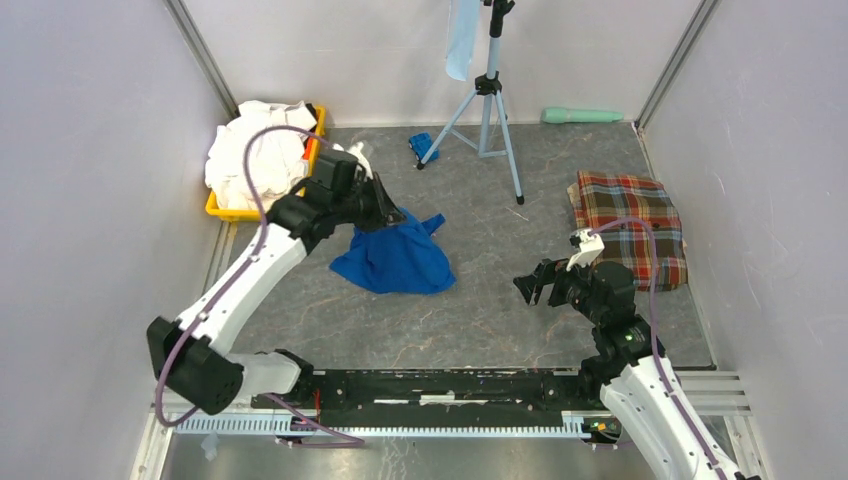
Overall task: Fold and stack the mixed laundry pile
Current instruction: Place the T-shirt at the center of the board.
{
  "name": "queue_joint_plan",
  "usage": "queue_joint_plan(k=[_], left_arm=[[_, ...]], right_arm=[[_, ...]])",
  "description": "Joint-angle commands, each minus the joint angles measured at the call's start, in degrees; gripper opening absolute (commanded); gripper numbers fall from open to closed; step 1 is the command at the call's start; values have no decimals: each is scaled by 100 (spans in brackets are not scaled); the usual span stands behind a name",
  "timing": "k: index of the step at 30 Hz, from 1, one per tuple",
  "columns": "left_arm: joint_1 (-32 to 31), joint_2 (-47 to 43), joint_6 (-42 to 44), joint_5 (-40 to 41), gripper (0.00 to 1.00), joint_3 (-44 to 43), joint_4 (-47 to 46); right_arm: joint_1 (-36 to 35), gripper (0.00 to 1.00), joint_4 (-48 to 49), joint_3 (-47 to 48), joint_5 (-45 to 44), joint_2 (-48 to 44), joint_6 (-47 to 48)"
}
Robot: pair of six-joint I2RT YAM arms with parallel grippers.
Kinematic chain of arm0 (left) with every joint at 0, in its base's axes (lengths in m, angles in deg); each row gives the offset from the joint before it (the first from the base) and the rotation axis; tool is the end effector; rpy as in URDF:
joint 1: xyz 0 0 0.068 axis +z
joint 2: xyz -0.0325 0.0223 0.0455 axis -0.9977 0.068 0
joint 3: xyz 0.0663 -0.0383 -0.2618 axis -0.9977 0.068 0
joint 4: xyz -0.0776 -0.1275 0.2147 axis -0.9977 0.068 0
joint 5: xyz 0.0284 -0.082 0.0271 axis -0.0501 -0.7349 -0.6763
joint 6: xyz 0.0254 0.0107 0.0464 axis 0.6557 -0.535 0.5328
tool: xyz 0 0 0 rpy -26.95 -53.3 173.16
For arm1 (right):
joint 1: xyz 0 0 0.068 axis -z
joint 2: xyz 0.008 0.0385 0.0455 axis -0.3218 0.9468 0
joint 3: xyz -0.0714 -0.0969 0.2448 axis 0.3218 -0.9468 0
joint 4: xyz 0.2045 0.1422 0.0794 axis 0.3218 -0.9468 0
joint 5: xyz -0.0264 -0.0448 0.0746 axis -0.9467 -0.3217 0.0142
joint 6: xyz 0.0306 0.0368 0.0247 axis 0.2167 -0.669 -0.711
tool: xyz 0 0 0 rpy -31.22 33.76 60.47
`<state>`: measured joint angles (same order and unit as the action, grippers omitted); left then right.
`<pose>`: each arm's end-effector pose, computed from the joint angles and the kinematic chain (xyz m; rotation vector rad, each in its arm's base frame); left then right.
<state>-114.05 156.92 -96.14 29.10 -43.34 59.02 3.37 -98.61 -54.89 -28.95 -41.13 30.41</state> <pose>0.2442 -0.1397 0.3333 -0.1214 2.4102 -0.8859 0.1280 0.0453 0.2105 -0.0913 2.0207 0.6758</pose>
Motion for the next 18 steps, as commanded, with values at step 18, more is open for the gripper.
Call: queue_joint_plan(k=[18], left_arm=[[2961, -1084, 212, -2514, 2, -350, -237]], right_arm=[[-49, 92, 1104, 4, 556, 418, -63]])
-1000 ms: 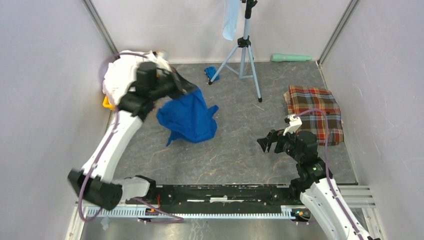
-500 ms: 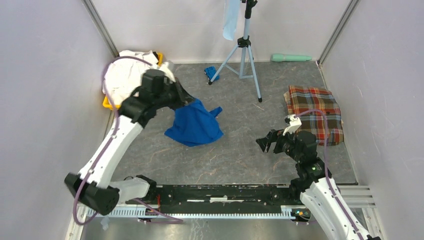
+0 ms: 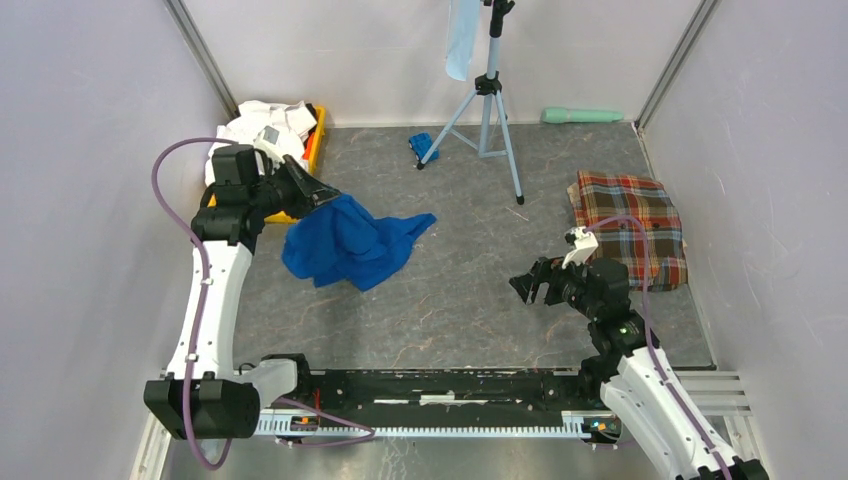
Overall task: Fold and stack the mixed laundry pile
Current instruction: Place the T-shirt at the center of the board.
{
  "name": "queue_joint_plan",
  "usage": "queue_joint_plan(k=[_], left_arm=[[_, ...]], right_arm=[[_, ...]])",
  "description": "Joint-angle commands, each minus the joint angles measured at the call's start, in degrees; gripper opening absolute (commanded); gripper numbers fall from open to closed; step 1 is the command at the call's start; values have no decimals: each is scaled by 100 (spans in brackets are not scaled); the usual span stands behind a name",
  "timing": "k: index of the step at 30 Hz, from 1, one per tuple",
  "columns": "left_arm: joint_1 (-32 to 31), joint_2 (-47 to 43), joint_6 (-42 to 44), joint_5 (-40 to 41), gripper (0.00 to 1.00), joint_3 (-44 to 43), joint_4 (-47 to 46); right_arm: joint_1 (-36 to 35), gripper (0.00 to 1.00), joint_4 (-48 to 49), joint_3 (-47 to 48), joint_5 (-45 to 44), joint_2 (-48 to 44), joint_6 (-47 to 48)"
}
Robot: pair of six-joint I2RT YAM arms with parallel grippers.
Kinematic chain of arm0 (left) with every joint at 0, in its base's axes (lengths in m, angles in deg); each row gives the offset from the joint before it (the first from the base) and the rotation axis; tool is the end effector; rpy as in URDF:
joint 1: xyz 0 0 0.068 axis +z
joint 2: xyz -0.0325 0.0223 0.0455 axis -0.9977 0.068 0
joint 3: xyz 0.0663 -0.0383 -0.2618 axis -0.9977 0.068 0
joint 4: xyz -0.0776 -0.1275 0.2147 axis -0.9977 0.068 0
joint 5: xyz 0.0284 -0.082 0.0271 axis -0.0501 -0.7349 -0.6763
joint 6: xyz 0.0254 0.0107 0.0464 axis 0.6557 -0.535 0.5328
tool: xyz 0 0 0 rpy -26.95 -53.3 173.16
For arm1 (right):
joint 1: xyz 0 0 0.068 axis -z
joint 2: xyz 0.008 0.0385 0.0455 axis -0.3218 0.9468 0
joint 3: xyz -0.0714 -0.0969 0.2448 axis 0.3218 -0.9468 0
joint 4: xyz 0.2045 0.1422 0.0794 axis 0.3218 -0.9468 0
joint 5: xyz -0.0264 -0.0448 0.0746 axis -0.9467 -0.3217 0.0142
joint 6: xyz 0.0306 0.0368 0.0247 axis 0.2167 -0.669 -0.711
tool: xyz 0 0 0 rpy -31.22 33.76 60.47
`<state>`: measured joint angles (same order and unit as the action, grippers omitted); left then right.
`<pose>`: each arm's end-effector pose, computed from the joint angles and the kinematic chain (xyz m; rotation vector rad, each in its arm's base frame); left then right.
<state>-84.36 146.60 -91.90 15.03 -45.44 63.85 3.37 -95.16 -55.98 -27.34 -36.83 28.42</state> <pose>0.2296 -0.0101 0.3825 -0.4191 2.1485 -0.8818 0.1361 0.0485 0.2009 -0.0691 2.0622 0.7215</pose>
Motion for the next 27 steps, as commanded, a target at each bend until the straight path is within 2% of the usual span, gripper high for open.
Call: queue_joint_plan(k=[1, 5, 9, 13, 16, 17, 18, 19, 20, 21, 25, 27], left_arm=[[-7, -58, -119, -1015, 2, -177, -652], [2, 1, 702, -452, 2, -403, 175], [41, -68, 1363, 1148, 2, -335, 1023], [121, -239, 1480, 2268, 3, 229, 1159], [136, -207, 1519, 3320, 10, 658, 1222], [152, -186, 1535, 3698, 17, 837, 1175], [169, -198, 1533, 3980, 38, 1038, 1097], [190, -248, 1508, 4384, 69, 1220, 951], [227, -296, 1513, 4517, 94, 1302, 911], [256, -337, 1510, 4583, 99, 1253, 970], [89, -778, 1394, 4251, 100, 1201, 709], [-445, -743, 1332, 4319, 100, 1189, 629]], right_arm=[[-60, 92, 971, 51, 470, -3, 71], [-367, 89, 1649, -131, 609, 347, -284], [-1337, 87, 2057, -1, 18, 1012, -350], [-2438, 86, 2133, 452, -638, 2048, -121], [-2851, 85, 2146, 783, -820, 2727, -97], [-2953, 85, 2146, 858, -860, 2933, -94], [-3023, 84, 2139, 899, -898, 3078, -105], [-3069, 84, 2161, 910, -928, 3225, -129], [-3102, 84, 2173, 912, -939, 3317, -145], [-3117, 83, 2167, 896, -955, 3366, -149], [-3114, 84, 2004, 802, -1374, 3312, -164], [-3118, 84, 1807, 782, -1870, 3182, -211]])
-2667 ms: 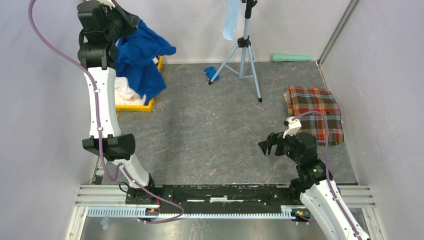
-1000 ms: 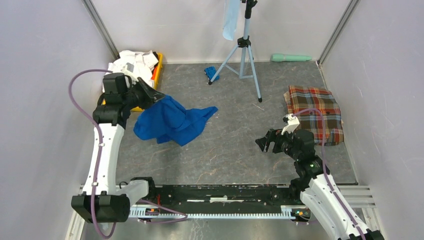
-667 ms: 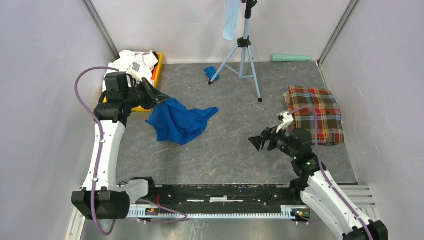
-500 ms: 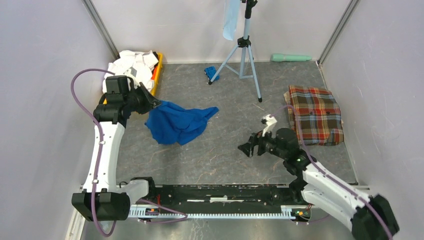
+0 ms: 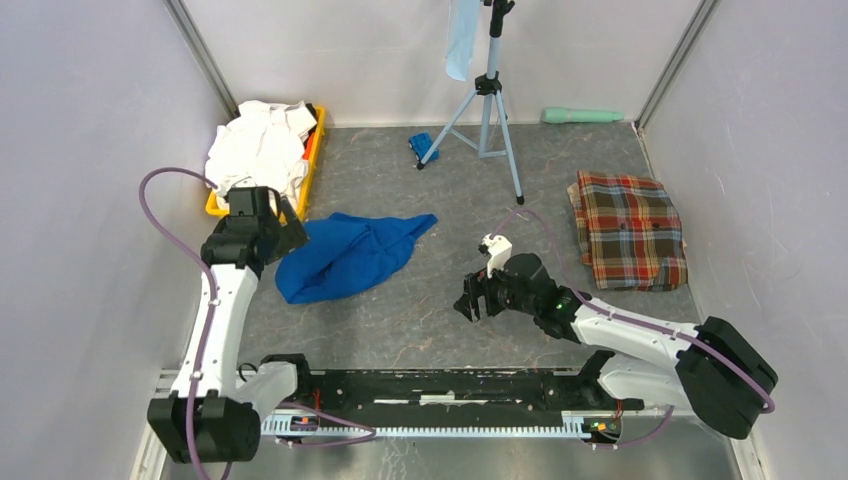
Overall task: Fold and stack the mixed laundry pile
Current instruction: Place the T-shirt at the center of the board, then flatten out the T-shirt at the center of the board.
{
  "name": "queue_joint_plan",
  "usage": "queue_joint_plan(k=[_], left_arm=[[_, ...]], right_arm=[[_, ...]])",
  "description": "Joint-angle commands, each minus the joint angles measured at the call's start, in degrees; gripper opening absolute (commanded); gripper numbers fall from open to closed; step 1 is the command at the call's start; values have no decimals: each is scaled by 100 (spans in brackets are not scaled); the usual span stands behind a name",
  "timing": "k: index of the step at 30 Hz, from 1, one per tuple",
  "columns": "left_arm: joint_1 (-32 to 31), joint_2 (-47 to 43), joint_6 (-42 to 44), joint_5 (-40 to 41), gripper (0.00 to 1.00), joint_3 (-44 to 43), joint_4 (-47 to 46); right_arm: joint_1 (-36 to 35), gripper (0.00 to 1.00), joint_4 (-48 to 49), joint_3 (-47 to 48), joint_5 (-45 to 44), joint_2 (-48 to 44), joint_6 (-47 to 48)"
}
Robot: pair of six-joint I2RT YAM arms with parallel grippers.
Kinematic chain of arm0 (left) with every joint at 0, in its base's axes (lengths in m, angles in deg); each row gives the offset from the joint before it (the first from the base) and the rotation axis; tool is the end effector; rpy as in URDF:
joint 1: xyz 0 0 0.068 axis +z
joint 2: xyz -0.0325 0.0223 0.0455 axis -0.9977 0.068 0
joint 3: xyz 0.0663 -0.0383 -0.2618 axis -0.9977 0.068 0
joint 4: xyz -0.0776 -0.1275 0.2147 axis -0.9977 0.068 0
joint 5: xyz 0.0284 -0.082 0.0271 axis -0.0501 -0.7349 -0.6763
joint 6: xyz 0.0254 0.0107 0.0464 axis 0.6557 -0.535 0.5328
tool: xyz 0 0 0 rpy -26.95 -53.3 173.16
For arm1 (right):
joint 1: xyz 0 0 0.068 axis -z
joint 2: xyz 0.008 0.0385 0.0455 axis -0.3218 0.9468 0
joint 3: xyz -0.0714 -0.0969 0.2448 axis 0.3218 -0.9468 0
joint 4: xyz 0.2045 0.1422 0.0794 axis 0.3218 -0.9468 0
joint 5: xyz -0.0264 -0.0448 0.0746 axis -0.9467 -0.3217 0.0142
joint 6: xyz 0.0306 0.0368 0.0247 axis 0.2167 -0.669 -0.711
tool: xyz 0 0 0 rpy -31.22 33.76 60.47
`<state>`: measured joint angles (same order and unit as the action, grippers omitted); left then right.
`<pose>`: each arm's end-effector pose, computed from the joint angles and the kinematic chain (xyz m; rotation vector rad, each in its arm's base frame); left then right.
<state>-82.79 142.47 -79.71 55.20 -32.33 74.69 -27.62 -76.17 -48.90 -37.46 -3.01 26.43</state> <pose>0.2004 0.0188 0.3060 -0.6649 2.3682 0.0927 0.1512 0.1652 0.1768 -0.5038 2.2082 0.8320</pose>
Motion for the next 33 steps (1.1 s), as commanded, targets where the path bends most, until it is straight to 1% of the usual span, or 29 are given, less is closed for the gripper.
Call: queue_joint_plan(k=[1, 3, 7, 8, 12, 16, 22, 28, 29, 30, 31, 32, 33], left_arm=[[-974, -202, 78, 555, 100, -197, -408], [-1670, 189, 31, 931, 98, -323, -325], [-2873, 905, -294, 1213, 80, -504, -285], [-3070, 1127, -466, 1321, 76, -561, -235], [-3746, 1941, -624, 1372, 67, -690, -355], [-4066, 2686, -453, 1427, 66, -886, -546], [-4119, 3275, -311, 1559, 60, -1114, -647], [-4119, 3712, -247, 1613, 47, -1113, -775], [-4119, 3769, -238, 1628, 39, -1134, -777], [-4119, 3812, -192, 1640, 23, -1162, -783], [-4120, 3813, -190, 1686, 5, -1205, -718], [-4126, 3768, -250, 1753, 2, -1263, -597], [-4143, 3636, -277, 1807, 2, -1331, -455]], right_arm=[[-17, 84, -247, 72, -1200, -259, -75], [-12, 85, -543, 77, -1697, -446, -221], [-10, 86, -989, -40, -2328, -884, -381], [-10, 86, -1136, -65, -2482, -1025, -424], [-10, 88, -1407, -323, -2788, -1537, -459], [-1, 89, -1672, -470, -2871, -1844, -449], [-6, 89, -1816, -622, -2859, -2030, -451], [-1, 89, -1791, -659, -2817, -2029, -466], [1, 89, -1783, -651, -2808, -2019, -460], [0, 89, -1788, -637, -2799, -2001, -453], [-1, 89, -1795, -624, -2790, -1991, -452], [-1, 89, -1788, -611, -2789, -1985, -439], [-1, 89, -1792, -599, -2789, -1977, -434]])
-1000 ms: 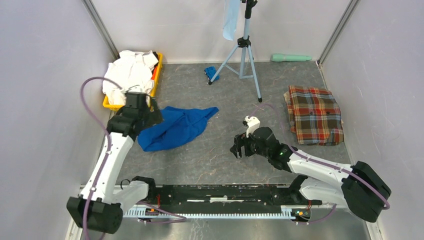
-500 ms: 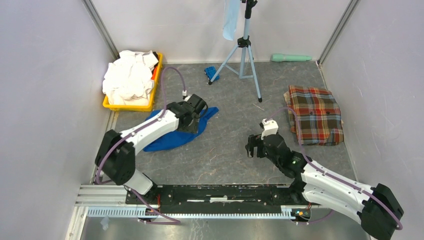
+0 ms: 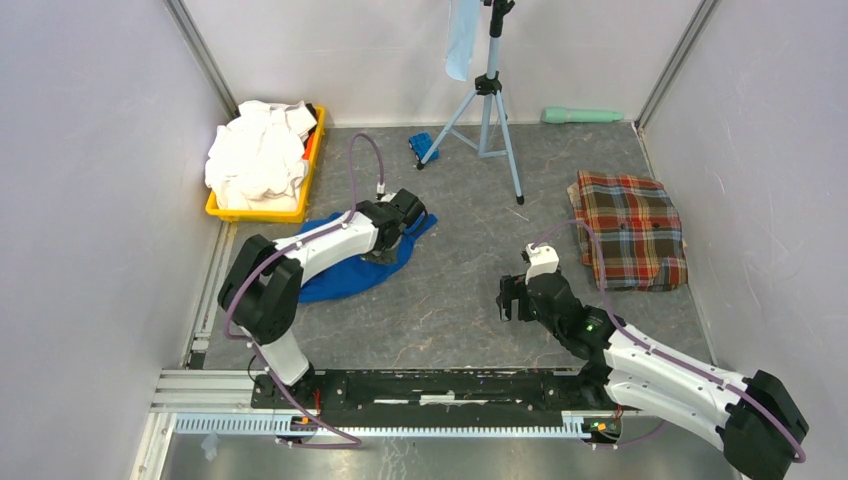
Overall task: Fold and stack the mixed laundry pile
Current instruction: Flatten out the T-shirt at the center of the board.
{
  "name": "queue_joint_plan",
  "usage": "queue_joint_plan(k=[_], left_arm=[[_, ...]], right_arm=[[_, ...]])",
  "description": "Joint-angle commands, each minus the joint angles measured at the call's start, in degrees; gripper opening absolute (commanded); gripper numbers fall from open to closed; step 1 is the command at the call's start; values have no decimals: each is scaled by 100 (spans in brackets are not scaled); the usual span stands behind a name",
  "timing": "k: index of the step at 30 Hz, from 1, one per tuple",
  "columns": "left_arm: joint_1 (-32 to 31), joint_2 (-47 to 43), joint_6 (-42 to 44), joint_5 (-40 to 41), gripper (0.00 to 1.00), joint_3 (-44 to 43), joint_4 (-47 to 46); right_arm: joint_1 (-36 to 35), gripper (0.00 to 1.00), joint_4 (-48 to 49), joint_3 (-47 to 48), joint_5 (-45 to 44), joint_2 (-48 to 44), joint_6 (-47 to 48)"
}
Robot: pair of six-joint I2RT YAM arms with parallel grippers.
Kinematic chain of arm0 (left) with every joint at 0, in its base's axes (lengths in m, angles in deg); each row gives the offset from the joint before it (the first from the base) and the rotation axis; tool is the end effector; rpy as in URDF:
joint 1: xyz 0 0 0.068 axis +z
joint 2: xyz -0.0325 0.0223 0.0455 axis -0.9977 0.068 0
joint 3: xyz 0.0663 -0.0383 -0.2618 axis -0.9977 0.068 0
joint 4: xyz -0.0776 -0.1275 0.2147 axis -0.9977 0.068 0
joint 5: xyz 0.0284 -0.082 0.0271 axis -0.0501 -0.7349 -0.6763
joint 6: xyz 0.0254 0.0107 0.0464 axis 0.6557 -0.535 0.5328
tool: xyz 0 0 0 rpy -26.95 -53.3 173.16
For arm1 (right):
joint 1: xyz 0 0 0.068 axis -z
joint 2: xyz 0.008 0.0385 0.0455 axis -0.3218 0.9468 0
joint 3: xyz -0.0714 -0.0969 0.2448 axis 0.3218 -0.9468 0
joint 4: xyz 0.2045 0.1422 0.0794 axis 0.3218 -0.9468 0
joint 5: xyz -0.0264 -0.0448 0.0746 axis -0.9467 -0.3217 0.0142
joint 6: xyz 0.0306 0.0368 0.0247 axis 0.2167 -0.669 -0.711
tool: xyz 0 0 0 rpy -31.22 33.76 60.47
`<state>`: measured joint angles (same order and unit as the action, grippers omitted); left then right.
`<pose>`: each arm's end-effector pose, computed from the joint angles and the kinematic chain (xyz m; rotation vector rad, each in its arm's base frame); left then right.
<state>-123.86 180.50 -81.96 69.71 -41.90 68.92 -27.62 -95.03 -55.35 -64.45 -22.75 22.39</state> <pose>0.2665 -0.1865 0.1992 0.1837 2.6571 0.3354 0.1210 0.1096 0.1722 -0.1568 2.2116 0.3447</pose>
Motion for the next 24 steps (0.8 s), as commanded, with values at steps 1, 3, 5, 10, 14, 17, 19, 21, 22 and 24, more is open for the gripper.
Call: queue_joint_plan(k=[1, 3, 5, 10, 14, 17, 19, 21, 22, 24], left_arm=[[-67, -332, -61, 332, 2, -436, 285], [-160, -863, -71, 250, 2, -647, 637], [-171, -1438, -74, 149, 2, -903, 980], [-168, -2555, 113, 966, 2, -2367, 2206], [-163, -3235, 276, 1534, 2, -3357, 2569], [-166, -3756, 325, 1827, 2, -3584, 2489], [-162, -4089, 360, 1870, 2, -3538, 2340], [-162, -4468, 403, 1928, 2, -3405, 2086], [-162, -4590, 424, 1972, 2, -3361, 1971], [-164, -4759, 559, 2001, 2, -3418, 1761]], right_arm=[[-5, 89, 90, 64, -84, 6, -25], [-1, 89, 114, 126, -39, 55, -29], [-1, 89, 251, 209, 133, 139, 27], [2, 88, 951, 422, 884, 654, 144], [-33, 86, 1483, 780, 1490, 1480, 36], [-261, 85, 1791, 1133, 1820, 2088, 86], [-467, 85, 1787, 1491, 1828, 2477, 252], [-592, 85, 1705, 1863, 1820, 2822, 352], [-676, 85, 1730, 1988, 1845, 2973, 407], [-856, 85, 1867, 2192, 1861, 3242, 569]])
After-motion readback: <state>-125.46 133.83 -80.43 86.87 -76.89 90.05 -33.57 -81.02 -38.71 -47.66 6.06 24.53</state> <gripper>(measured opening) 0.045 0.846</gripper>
